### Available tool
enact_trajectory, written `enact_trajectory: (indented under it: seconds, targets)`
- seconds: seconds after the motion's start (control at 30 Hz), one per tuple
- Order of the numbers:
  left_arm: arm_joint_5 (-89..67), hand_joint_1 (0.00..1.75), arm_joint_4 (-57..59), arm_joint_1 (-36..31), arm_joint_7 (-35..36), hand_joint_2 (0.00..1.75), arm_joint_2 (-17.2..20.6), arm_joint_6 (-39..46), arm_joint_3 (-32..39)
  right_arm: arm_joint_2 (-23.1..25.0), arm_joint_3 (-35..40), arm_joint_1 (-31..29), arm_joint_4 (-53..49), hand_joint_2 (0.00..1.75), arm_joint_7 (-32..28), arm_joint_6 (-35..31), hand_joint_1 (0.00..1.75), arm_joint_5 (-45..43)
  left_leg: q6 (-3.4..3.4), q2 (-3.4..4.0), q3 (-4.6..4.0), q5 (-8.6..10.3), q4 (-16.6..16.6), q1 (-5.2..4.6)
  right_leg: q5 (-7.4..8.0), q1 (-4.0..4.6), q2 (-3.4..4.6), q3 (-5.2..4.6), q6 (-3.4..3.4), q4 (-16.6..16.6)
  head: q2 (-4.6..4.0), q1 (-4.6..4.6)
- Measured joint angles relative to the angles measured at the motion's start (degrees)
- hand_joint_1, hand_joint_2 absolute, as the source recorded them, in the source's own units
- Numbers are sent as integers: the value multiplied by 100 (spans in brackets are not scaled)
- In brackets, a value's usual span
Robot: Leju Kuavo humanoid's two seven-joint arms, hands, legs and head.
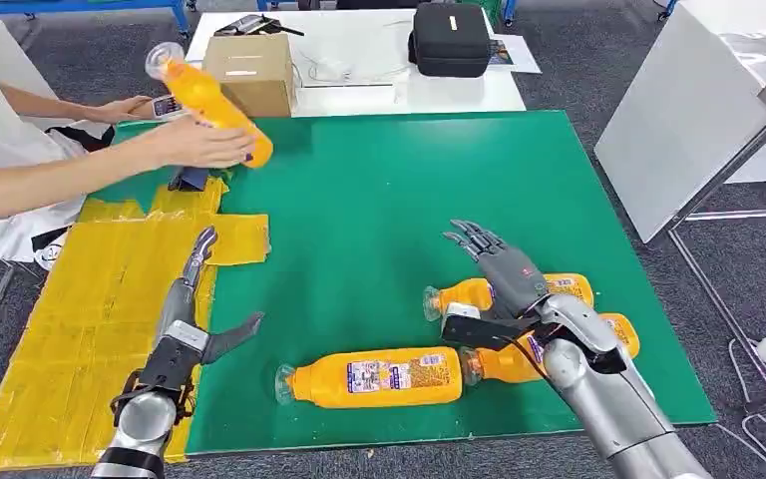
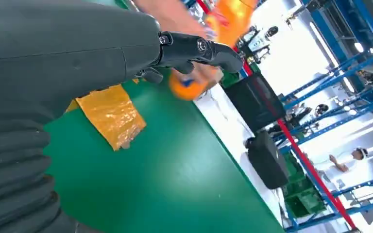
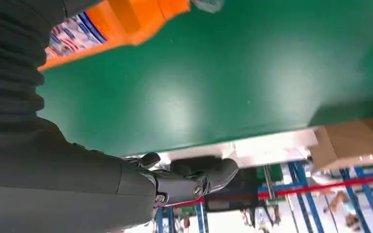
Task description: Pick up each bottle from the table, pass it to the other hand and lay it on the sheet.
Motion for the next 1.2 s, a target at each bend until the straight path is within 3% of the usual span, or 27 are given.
enact_trajectory:
  seconds: [0.6, 1.2]
  targets:
    - [195, 0, 435, -353, -15, 175, -136, 20, -186, -347, 365, -233, 844, 175, 79, 87, 0, -15, 1, -8, -1, 0, 1, 0, 1, 0, -2, -1, 2, 0, 0, -2]
    - [306, 0, 752, -493, 44, 175, -186, -9, -387, -459, 393, -711, 2108, 175, 861, -256, 0, 479, 1, -8, -3, 1, 2, -1, 4, -1, -3, 0, 7, 0, 0, -2]
